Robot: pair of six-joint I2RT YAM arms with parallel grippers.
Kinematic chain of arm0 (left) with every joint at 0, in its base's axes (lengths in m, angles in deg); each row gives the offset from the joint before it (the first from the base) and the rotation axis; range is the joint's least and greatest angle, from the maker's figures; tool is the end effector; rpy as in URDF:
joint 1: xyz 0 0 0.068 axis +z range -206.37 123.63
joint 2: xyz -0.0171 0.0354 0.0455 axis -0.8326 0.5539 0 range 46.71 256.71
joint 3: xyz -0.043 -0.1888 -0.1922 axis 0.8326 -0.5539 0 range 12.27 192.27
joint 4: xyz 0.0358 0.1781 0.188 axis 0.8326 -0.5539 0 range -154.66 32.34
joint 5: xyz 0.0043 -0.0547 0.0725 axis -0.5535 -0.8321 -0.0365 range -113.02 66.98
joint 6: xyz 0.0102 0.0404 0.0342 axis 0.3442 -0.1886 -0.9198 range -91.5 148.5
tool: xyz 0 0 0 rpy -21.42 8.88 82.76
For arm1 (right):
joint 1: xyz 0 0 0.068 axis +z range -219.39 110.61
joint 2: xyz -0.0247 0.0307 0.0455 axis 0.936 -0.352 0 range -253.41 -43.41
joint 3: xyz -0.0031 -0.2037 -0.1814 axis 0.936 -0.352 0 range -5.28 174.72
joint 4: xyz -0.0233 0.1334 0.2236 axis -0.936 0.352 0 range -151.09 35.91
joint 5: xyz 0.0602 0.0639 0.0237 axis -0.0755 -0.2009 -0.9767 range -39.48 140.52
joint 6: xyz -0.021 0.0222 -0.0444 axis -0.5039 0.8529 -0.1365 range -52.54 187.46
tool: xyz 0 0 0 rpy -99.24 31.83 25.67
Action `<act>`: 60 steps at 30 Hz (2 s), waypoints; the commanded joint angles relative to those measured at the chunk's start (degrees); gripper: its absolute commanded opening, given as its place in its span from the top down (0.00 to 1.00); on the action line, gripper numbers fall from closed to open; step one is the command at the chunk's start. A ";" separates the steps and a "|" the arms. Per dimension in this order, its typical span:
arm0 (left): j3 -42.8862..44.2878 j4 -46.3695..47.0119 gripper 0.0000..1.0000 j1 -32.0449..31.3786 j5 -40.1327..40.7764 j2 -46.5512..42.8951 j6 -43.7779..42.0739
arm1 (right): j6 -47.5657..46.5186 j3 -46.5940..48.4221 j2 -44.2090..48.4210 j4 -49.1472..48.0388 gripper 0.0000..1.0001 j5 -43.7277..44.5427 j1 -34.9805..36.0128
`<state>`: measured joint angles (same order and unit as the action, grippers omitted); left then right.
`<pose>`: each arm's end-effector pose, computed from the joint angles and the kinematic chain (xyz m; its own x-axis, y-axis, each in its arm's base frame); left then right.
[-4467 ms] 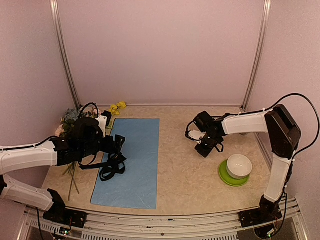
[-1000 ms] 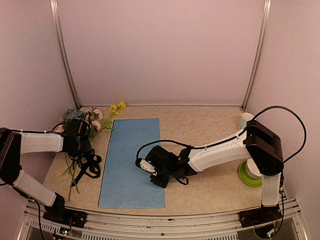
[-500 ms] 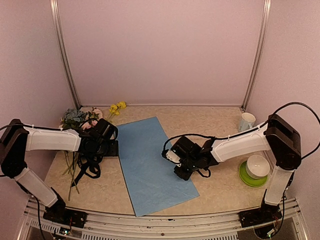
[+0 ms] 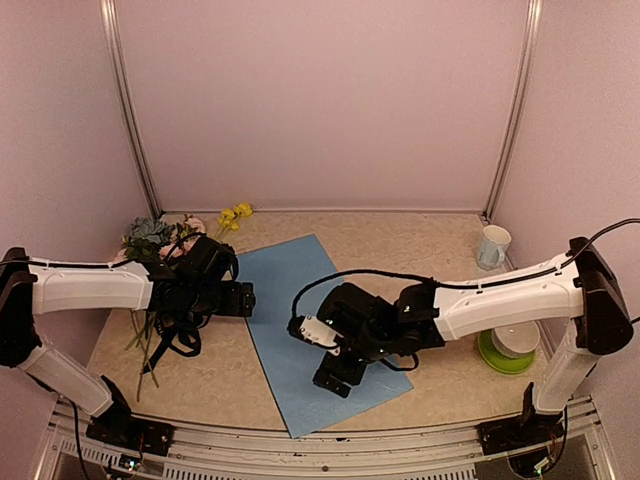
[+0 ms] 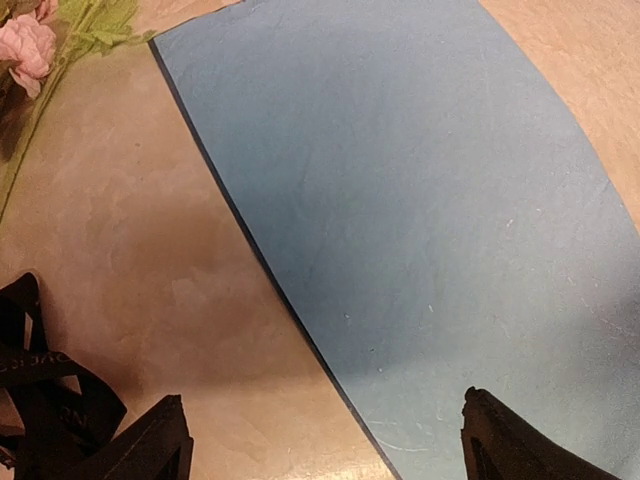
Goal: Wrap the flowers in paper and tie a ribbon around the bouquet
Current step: Move the folded wrapping paper to the center of the board, then pick up the folded wrapping paper from the center of the board.
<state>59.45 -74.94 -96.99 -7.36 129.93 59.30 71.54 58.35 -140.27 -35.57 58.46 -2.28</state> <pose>0.2239 -0.1795 0.1932 -0.7813 0.0207 -0.6239 0.1218 0.9853 -0.1198 0.1391 0.3169 0.1981 -0.3946 -0.7534 -0.5260 -0.8586 0.5061 -0.0809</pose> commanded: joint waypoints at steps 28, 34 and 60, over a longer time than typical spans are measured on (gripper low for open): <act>-4.03 1.26 0.01 -4.46 0.96 -7.09 -1.16 | 6.60 12.66 -15.79 3.09 0.68 1.82 14.47; -3.00 0.69 0.01 -4.65 1.75 -6.33 -1.67 | 6.30 10.33 -14.15 2.31 0.90 1.04 12.43; 7.84 1.98 0.19 -6.15 -1.30 -13.92 -9.14 | 16.40 19.49 8.08 -13.93 1.00 -24.10 -14.99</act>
<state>63.69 -74.52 -101.73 -4.34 117.56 54.76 83.98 74.92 -133.06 -45.08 39.73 -17.03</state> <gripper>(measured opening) 0.818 0.007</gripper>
